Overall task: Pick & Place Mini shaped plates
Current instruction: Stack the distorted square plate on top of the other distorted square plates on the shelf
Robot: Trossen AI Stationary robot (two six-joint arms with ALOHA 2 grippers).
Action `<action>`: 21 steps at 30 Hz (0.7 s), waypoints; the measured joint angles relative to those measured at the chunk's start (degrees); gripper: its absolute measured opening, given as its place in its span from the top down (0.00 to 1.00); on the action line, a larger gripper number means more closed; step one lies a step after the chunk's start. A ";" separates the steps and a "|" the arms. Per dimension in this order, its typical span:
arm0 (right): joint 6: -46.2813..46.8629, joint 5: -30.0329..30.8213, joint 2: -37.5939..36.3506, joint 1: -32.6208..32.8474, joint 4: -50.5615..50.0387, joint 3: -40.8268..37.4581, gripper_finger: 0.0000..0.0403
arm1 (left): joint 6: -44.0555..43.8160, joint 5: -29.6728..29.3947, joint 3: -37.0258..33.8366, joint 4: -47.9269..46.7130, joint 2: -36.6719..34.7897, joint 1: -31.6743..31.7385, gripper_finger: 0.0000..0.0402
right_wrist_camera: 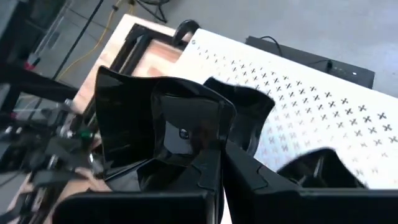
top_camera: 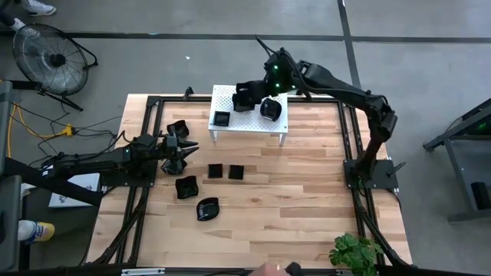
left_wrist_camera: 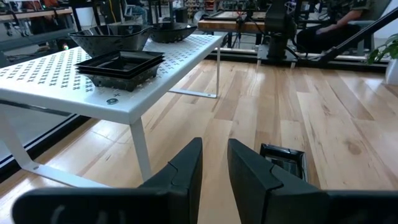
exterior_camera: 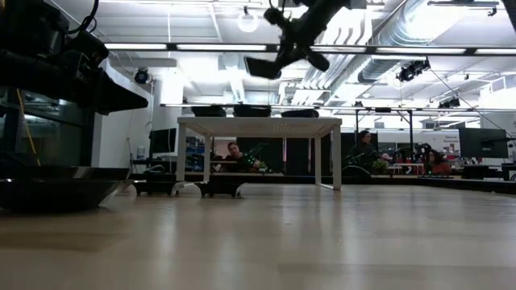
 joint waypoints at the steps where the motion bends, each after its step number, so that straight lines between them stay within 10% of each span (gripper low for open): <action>1: 0.04 -0.48 0.59 -0.47 1.02 0.00 0.98 | 0.00 0.00 0.00 0.00 -0.02 -0.01 0.82; 21: 3.64 -8.09 6.18 -4.96 6.04 0.00 0.99 | 0.00 -16.09 0.00 -1.60 0.00 0.01 0.82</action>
